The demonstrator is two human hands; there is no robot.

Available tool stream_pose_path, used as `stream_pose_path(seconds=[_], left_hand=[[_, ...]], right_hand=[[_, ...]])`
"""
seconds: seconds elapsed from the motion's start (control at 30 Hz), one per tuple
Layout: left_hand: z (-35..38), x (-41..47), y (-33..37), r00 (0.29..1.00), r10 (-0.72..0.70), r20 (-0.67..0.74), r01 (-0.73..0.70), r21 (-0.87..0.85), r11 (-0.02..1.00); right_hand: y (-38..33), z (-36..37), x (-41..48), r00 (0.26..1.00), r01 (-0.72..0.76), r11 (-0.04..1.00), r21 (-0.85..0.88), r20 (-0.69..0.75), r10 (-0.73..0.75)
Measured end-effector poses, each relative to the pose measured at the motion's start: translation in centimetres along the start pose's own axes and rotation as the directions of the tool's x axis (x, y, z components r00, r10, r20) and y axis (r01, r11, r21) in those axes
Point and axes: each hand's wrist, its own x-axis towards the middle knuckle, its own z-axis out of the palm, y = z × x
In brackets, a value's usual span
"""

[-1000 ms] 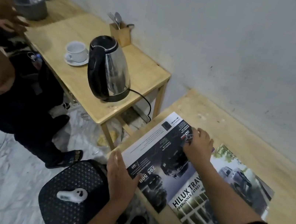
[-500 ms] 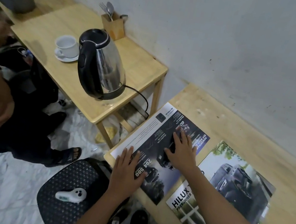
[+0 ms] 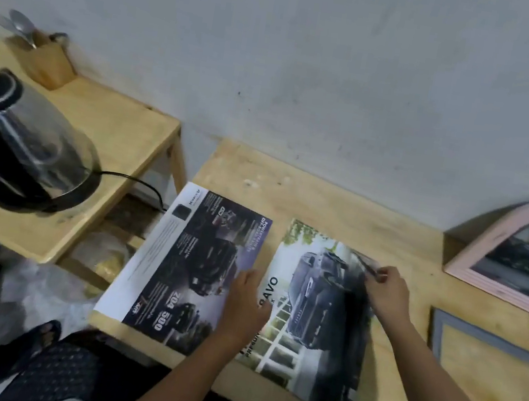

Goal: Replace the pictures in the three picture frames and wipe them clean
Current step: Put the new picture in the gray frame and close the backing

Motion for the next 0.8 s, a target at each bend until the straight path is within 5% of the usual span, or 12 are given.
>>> stream_pose_path(seconds=[0.1,0.3,0.63,0.8], left_hand=[[0.9,0.4,1.3,0.989,-0.143,-0.026,0.140,-0.105,0.985],[1.1,2.3,1.1,0.958,-0.288,0.010,0.280,-0.270,0.922],[-1.4,2.6,4.8,0.954,-0.115,0.278,0.164,-0.162,0.973],[-3.3,1.6,7.6,0.966,-0.024,0.256,0.097,-0.276,0.956]], right_hand=[[3.2,-0.3,-1.4,0.964,-0.214,0.976,-0.027,0.157,0.215],[5.0,1.5,-3.6,0.967,-0.214,0.970,0.115,0.163,0.193],[6.4,0.5,-4.5,0.994,-0.113,0.936,0.332,0.051,0.101],[6.0,-1.6,-4.3,0.998,-0.052,0.899,0.434,0.039,0.038]])
